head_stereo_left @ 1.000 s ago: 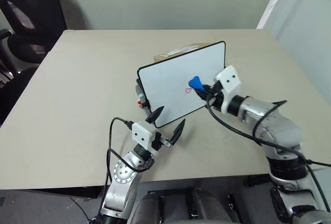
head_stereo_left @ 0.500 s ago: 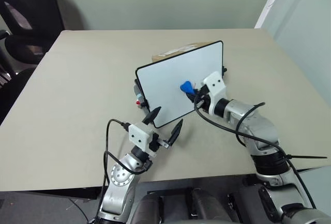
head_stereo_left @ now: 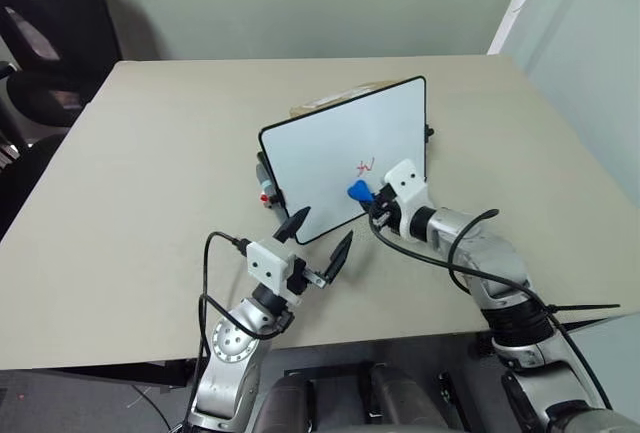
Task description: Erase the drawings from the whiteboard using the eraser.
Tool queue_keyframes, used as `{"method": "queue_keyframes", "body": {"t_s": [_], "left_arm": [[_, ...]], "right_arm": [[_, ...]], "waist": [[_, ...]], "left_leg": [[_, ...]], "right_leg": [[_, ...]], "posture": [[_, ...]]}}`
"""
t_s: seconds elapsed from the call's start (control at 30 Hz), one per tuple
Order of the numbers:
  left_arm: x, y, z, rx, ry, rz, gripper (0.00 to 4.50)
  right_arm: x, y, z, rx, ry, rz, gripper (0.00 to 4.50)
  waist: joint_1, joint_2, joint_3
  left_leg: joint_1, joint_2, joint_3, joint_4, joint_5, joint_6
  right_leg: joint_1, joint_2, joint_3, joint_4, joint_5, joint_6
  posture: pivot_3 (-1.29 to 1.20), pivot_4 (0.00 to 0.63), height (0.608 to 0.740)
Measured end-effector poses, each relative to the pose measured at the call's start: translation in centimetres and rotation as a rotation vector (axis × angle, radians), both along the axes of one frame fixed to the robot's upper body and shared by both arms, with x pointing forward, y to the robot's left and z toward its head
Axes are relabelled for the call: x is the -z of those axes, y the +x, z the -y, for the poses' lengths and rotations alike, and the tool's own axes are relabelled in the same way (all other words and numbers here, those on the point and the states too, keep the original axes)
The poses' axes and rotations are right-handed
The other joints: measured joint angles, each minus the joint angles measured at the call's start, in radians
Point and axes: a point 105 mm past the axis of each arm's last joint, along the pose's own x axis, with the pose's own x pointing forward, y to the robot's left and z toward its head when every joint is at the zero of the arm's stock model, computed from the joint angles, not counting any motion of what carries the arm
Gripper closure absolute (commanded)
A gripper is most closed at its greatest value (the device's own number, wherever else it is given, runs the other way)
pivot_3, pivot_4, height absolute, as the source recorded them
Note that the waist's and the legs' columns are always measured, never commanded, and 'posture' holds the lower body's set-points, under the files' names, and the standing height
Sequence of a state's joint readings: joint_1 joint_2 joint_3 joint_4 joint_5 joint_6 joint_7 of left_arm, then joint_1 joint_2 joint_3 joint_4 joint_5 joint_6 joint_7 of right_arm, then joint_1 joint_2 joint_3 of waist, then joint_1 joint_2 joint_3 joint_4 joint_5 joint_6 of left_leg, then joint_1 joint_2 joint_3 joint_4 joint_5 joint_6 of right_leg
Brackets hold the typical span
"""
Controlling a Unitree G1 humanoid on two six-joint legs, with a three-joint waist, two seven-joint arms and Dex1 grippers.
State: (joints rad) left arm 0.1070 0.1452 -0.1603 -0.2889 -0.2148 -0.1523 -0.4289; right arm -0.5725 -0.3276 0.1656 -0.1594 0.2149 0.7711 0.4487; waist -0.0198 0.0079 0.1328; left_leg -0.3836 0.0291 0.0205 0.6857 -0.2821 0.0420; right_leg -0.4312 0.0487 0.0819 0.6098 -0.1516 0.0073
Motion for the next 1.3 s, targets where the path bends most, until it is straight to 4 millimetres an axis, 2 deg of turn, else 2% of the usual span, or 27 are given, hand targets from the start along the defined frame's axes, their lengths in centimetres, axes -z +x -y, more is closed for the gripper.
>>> {"method": "queue_keyframes", "body": {"t_s": [0.07, 0.13, 0.33, 0.4, 0.63, 0.77, 0.9, 1.17, 1.3], "left_arm": [[0.0, 0.0, 0.0, 0.001, 0.000, -0.001, 0.00], [0.0, 0.0, 0.0, 0.002, 0.000, -0.002, 0.00], [0.0, 0.0, 0.0, -0.002, -0.003, -0.002, 0.00], [0.0, 0.0, -0.1, -0.004, -0.004, -0.001, 0.00], [0.0, 0.0, -0.1, -0.006, -0.003, -0.001, 0.00], [0.0, 0.0, -0.1, -0.005, -0.003, -0.001, 0.00], [0.0, 0.0, -0.1, -0.004, -0.001, -0.001, 0.00], [-0.1, 0.1, -0.1, -0.003, -0.001, 0.001, 0.00], [-0.1, 0.1, -0.1, -0.003, -0.001, 0.001, 0.00]], "right_arm": [[-2.4, 0.6, 0.3, 0.015, 0.021, 0.063, 3.94], [-3.5, 0.8, 0.6, 0.023, 0.032, 0.094, 3.94], [-3.3, 0.7, 0.6, 0.024, 0.035, 0.093, 3.94], [-2.4, 0.4, 0.7, 0.023, 0.031, 0.071, 3.94], [3.2, -0.7, 1.0, 0.027, -0.047, -0.092, 3.94], [4.8, -1.0, 1.2, 0.034, -0.066, -0.147, 3.94], [4.3, -0.8, 1.2, 0.034, -0.063, -0.134, 3.94], [-0.2, 0.4, 1.7, 0.062, -0.019, -0.005, 3.94], [-0.5, 0.5, 1.7, 0.067, -0.017, 0.005, 3.94]], "waist": [[0.000, 0.000, 0.000], [0.000, 0.000, 0.000], [0.001, 0.000, 0.000], [0.001, 0.000, 0.000], [-0.003, 0.000, 0.000], [-0.004, 0.000, 0.000], [-0.004, 0.000, 0.000], [-0.003, 0.000, 0.000], [-0.003, 0.000, 0.000]], "left_leg": [[0.000, 0.000, 0.000, -0.001, 0.000, 0.000], [0.000, 0.000, 0.000, -0.002, 0.000, 0.000], [0.000, 0.000, 0.000, -0.003, -0.001, 0.000], [0.000, 0.000, 0.000, -0.003, -0.001, 0.000], [0.000, 0.000, 0.000, -0.003, -0.001, 0.000], [0.000, 0.000, 0.000, -0.002, 0.001, -0.001], [0.000, 0.000, 0.000, -0.002, 0.002, -0.001], [0.000, 0.000, 0.000, -0.004, 0.001, -0.001], [-0.001, 0.000, 0.000, -0.004, 0.000, -0.001]], "right_leg": [[0.000, 0.000, 0.000, 0.000, 0.000, 0.000], [0.000, 0.000, 0.000, -0.001, -0.001, -0.001], [-0.001, 0.000, 0.000, 0.000, -0.003, -0.006], [-0.001, 0.000, 0.000, 0.000, -0.004, -0.006], [0.000, 0.000, 0.000, 0.000, -0.004, 0.000], [0.000, 0.000, 0.000, 0.000, 0.000, 0.000], [0.000, 0.000, 0.000, 0.000, 0.000, 0.000], [-0.001, 0.000, 0.000, -0.001, -0.001, -0.001], [-0.001, 0.000, 0.000, -0.001, -0.002, -0.001]], "posture": [[0.00, 0.150, 0.740], [0.00, 0.150, 0.740], [0.00, 0.150, 0.740], [0.00, 0.150, 0.740], [0.00, 0.150, 0.740], [0.00, 0.150, 0.740], [0.00, 0.150, 0.740], [0.00, 0.150, 0.740], [0.00, 0.150, 0.740]]}}
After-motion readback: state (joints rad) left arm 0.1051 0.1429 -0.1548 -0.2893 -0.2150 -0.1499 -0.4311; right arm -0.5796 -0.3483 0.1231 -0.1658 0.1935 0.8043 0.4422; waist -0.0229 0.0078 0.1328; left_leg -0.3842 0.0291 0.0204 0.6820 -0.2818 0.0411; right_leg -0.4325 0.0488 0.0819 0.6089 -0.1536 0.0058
